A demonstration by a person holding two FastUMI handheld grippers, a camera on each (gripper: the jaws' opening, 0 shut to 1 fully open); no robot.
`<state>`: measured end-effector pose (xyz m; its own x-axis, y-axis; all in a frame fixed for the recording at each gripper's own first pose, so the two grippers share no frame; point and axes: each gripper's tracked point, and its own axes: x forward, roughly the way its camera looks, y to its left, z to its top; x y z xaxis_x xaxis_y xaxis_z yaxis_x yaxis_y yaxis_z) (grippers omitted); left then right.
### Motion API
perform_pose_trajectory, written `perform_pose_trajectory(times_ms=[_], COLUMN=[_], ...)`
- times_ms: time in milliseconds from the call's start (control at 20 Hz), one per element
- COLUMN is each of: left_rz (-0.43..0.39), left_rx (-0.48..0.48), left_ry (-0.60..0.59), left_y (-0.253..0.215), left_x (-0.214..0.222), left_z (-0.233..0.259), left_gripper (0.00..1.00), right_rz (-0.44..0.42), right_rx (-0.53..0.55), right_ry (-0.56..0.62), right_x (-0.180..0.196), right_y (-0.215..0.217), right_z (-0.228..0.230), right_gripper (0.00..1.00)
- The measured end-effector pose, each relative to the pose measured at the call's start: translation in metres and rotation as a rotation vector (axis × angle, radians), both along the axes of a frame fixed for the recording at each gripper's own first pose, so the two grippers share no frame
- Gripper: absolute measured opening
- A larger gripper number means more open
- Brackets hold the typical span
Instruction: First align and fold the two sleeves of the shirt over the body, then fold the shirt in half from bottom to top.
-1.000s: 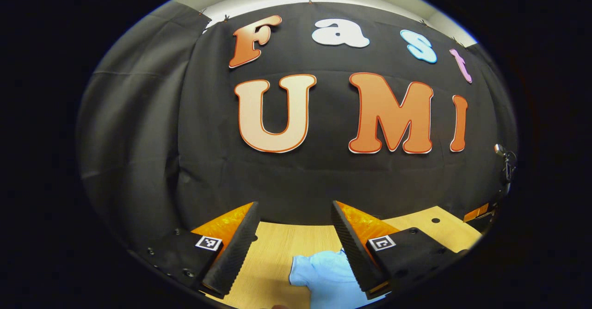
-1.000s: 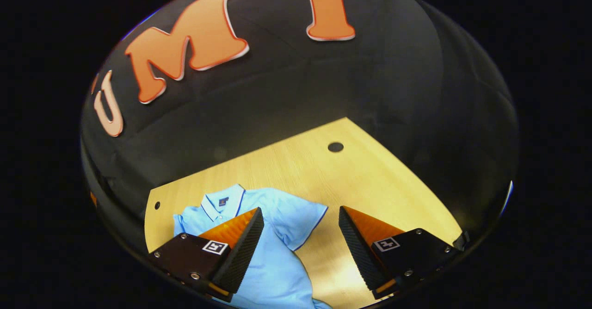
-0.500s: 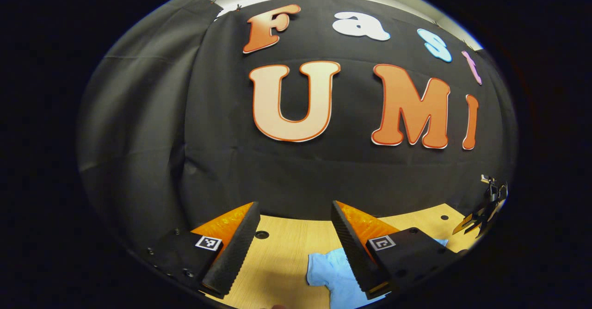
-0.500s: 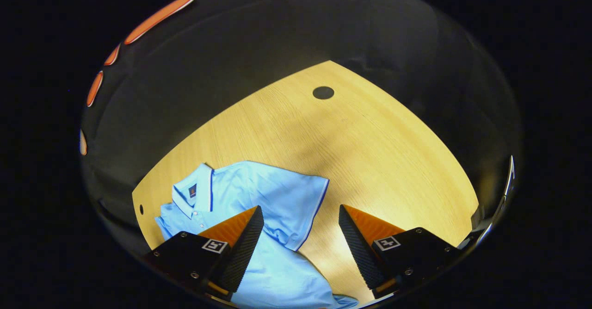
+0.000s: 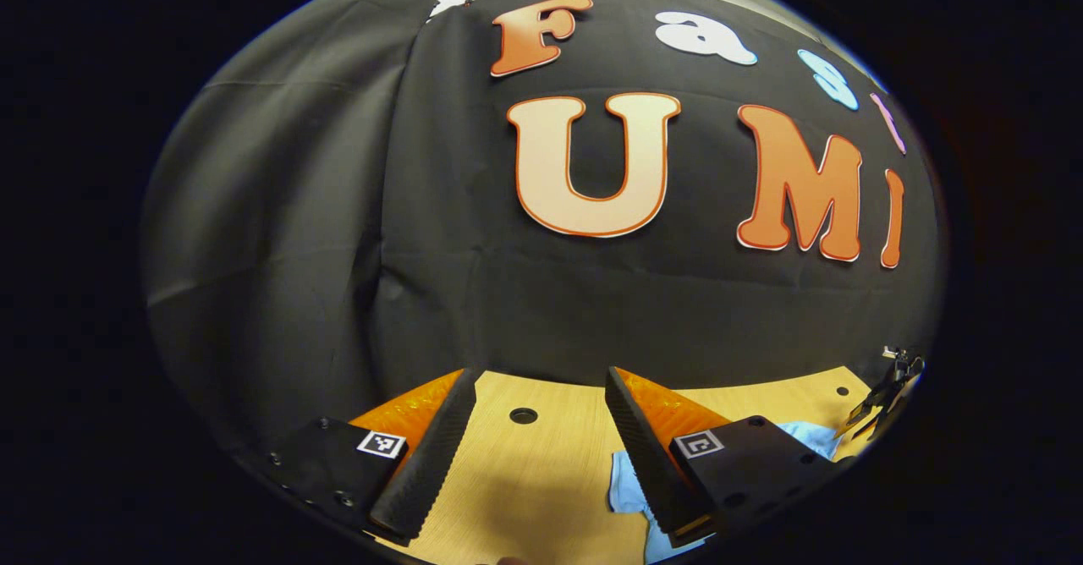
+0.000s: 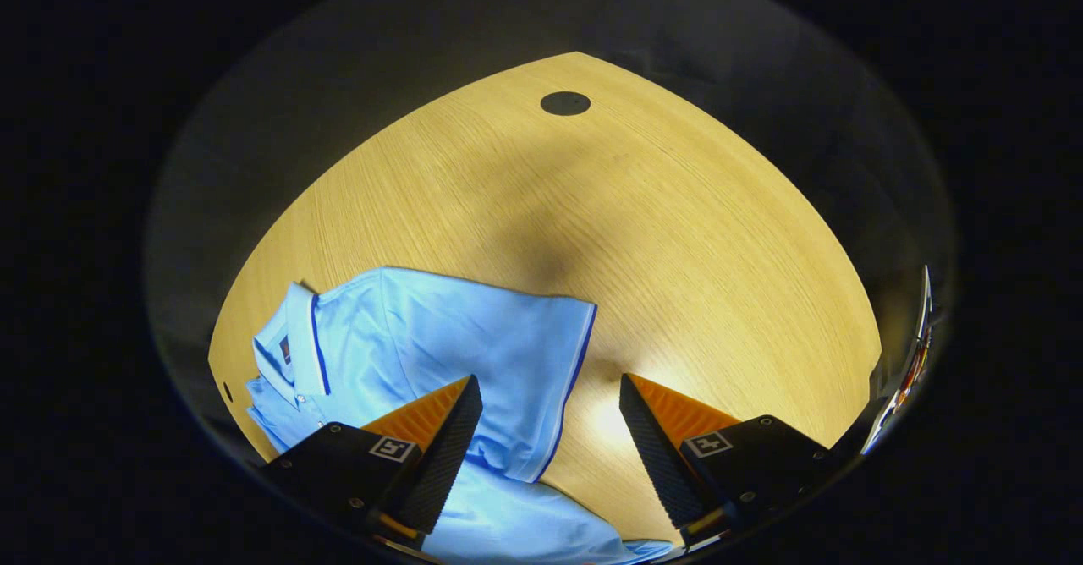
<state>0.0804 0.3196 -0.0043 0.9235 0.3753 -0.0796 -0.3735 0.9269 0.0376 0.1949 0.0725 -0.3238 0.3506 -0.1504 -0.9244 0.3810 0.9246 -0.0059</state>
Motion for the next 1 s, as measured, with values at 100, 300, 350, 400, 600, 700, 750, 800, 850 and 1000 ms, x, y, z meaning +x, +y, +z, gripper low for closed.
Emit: perform_pose_trajectory(times_ms=[100,300,350,400,600,700,750,800,850,1000], left_rz=[0.007,0.018,0.020,0.021,0.025,0.027,0.027,0.026,0.027,0.027], left_rx=[-0.013,-0.023,-0.024,-0.026,-0.038,-0.042,-0.044,-0.045,-0.046,-0.045], left_ry=[0.014,0.029,0.032,0.034,0.044,0.047,0.048,0.049,0.051,0.058], left_y=[0.005,0.010,0.012,0.011,0.011,0.011,0.011,0.010,0.009,0.009], left_x=[0.000,0.001,0.001,0.002,0.004,0.005,0.006,0.005,0.005,0.003], left_z=[-0.008,-0.015,-0.015,-0.017,-0.023,-0.023,-0.023,-0.024,-0.024,-0.026], left_gripper=[0.99,0.99,1.00,1.00,1.00,0.99,0.99,0.99,0.99,1.00], right_rz=[-0.004,-0.016,-0.015,-0.013,-0.035,-0.033,-0.030,-0.029,-0.031,-0.022], right_rx=[-0.006,-0.014,-0.015,-0.023,-0.034,-0.040,-0.042,-0.044,-0.044,-0.041], right_ry=[0.028,0.062,0.072,0.074,0.065,0.055,0.051,0.044,0.038,0.021], right_x=[-0.001,-0.004,-0.004,-0.007,-0.002,0.000,0.001,0.003,0.004,0.009], right_y=[0.000,0.000,0.000,0.001,-0.003,-0.003,-0.003,-0.003,-0.002,0.002], right_z=[-0.009,-0.021,-0.023,-0.019,-0.024,-0.023,-0.021,-0.023,-0.023,-0.022], right_gripper=[0.99,0.99,0.99,0.99,0.97,0.82,0.82,0.72,0.66,0.12])
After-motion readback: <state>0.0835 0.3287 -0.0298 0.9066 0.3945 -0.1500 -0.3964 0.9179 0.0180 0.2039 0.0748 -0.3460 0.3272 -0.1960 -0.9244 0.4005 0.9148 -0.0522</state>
